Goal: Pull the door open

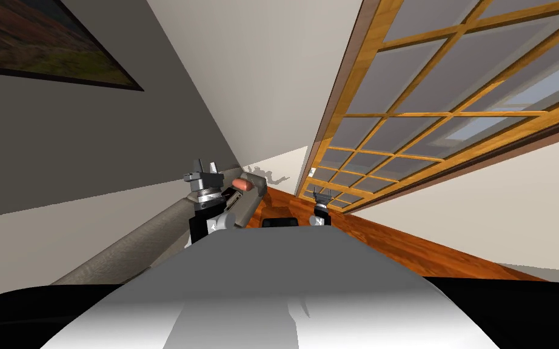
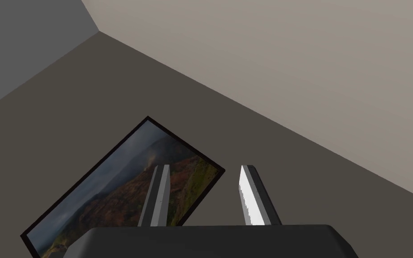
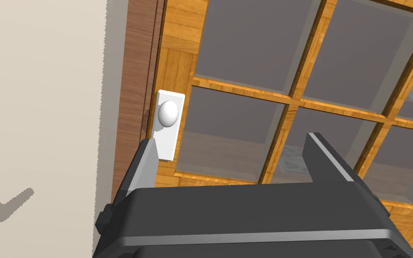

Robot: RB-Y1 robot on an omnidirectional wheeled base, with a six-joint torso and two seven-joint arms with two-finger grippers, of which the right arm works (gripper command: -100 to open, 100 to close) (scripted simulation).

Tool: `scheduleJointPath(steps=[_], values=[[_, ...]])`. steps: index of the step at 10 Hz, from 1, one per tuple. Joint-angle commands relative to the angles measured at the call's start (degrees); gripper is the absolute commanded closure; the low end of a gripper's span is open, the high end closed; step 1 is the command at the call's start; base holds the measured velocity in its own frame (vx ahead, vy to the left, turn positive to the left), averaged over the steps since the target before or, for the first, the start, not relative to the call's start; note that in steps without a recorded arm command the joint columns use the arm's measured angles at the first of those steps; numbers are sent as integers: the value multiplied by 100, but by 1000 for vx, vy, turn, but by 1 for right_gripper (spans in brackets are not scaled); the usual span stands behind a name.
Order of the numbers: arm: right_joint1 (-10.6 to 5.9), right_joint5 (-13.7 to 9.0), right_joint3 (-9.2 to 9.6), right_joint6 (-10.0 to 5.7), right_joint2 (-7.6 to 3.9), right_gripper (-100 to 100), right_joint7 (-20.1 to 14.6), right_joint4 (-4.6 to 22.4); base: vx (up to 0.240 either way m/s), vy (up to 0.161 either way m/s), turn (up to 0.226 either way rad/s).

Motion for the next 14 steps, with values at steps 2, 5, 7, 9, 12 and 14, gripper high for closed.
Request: scheduleJointPath(steps=[2,5,7,9,12,14], values=[[-49,-191,46,-101,3,-100,-197,269,88,-48,126],[-110,-409,86,-199,-17,-100,-426,578,92,-29,109],[-164,-598,121,-284,-34,-100,-625,846,116,-46,160],[-199,-724,145,-340,-45,-100,-757,1025,97,-41,78],[-271,-980,192,-455,-66,-100,-1026,1388,97,-49,123],[-304,-1098,214,-508,-75,-100,-1151,1556,106,-60,116]])
